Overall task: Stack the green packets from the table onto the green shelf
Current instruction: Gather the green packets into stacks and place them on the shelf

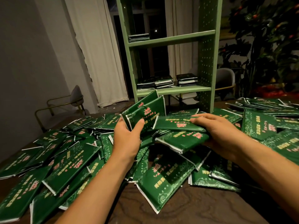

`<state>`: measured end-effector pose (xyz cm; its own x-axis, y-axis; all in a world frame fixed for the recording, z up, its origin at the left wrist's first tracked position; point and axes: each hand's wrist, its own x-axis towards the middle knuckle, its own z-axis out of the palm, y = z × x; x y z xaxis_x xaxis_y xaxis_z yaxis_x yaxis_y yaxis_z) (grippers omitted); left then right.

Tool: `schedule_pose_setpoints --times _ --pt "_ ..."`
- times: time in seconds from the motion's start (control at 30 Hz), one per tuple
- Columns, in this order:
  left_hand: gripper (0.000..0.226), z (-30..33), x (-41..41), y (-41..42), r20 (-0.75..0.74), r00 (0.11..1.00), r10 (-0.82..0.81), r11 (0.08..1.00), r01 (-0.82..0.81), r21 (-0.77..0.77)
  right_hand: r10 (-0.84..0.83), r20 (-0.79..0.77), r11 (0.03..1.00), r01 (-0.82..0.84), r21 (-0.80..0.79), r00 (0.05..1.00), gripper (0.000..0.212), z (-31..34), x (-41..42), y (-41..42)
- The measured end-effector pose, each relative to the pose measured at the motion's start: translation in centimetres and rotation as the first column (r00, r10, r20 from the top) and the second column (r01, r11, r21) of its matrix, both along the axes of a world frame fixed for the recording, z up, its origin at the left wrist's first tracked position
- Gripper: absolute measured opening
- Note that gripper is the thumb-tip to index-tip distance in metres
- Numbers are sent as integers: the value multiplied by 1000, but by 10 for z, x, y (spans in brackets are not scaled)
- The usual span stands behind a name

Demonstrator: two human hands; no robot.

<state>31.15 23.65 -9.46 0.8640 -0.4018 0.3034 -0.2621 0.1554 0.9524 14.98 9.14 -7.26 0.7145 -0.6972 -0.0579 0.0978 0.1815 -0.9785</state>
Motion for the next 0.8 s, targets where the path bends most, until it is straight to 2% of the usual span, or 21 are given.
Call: schedule_pose_setpoints --times 0.13,0.3,0.43,0.53,0.63,0.7,0.8 --pt "14 2 1 0 69 996 -54 998 55 -9 102 7 995 -102 12 995 19 1 -2 -3" --pt "21 0 -12 -1 62 960 -273 961 275 -25 127 -15 990 -126 54 992 27 -5 1 -6" --pt "18 -3 -24 -2 111 905 -412 911 411 33 98 21 979 -101 178 995 35 -9 2 -9" --pt "16 -4 -24 -3 61 866 -496 868 495 33 76 52 963 -87 255 996 27 -6 1 -9" --pt "36 -7 -20 -1 52 821 -568 823 567 43 46 43 962 -56 266 998 34 -5 0 -9" --pt "44 -9 -20 -1 49 803 -594 804 589 84 71 31 965 -76 251 997 40 -7 1 -9" --pt "34 -10 -24 -4 106 839 -533 842 515 161 112 21 967 -114 229 993 51 -10 1 -8"
